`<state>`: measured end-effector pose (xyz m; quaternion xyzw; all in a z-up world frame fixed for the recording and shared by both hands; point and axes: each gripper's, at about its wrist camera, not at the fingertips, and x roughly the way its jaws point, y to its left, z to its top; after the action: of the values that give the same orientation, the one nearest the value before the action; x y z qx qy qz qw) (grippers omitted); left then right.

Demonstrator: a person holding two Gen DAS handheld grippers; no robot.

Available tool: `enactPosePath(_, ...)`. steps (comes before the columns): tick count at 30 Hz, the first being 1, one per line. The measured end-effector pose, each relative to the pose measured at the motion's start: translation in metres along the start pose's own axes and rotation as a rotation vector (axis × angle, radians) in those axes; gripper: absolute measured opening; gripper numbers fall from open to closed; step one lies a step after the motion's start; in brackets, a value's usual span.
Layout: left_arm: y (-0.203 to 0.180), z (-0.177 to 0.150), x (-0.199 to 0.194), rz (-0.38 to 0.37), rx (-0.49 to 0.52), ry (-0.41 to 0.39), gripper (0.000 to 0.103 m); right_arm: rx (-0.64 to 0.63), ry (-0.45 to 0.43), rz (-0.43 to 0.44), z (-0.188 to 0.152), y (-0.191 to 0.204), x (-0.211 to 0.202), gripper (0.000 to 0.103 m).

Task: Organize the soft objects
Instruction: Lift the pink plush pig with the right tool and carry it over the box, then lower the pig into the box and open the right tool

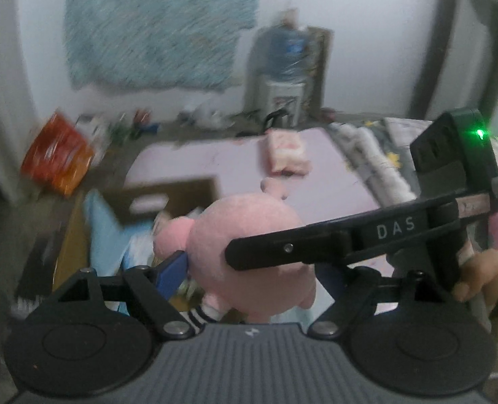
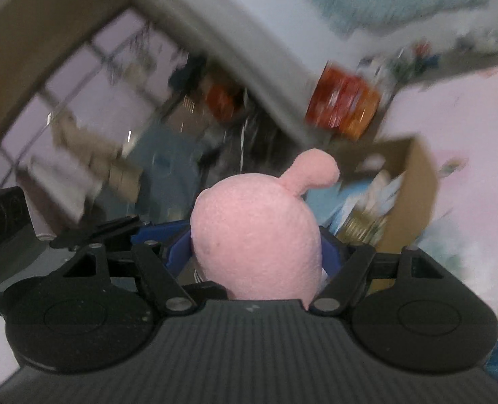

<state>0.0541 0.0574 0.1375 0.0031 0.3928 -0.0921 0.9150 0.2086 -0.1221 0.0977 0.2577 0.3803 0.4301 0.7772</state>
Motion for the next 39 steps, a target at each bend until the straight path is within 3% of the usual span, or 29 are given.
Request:
enactPosePath(10,0.094,-0.068,0.055,-0.084,-0.241,0.116,0.083,-0.074,0.414,-0.159,-0.023,0.005,0.122,0.077)
enactPosePath(13,0.105,-0.081,0.066,-0.082,-0.255,0.138,0.083,-0.121,0.487,-0.232,-0.024,-0.003,0.136,0.079)
enactPosePath(15,0.112,-0.086,0.075,-0.096,-0.270,0.154,0.083,-0.149,0.546,-0.236,-0.025,-0.004,0.149,0.081)
enactPosePath(19,0.119,-0.095,0.080,-0.105,-0.280,0.153,0.083,-0.287,0.580,-0.303,-0.030,0.009,0.165,0.083)
enactPosePath(22,0.120,-0.100,0.078,-0.092,-0.277,0.138,0.083,-0.320,0.598,-0.322,-0.028,0.009,0.174,0.083)
enactPosePath(24,0.122,-0.101,0.076,-0.083,-0.275,0.121,0.083,-0.324,0.583,-0.341,-0.021,0.005,0.178,0.085)
enactPosePath(28,0.129,-0.104,0.065,-0.059,-0.287,0.077,0.083,-0.321,0.458,-0.328,-0.006,-0.006,0.175,0.085)
enactPosePath(34,0.137,-0.110,0.039,0.029,-0.303,-0.026,0.090,-0.231,0.218,-0.257,0.005,-0.004,0.123,0.079)
enactPosePath(39,0.136,-0.118,0.011,0.125,-0.313,-0.145,0.100,-0.130,0.016,-0.210,-0.020,-0.006,0.076,0.078)
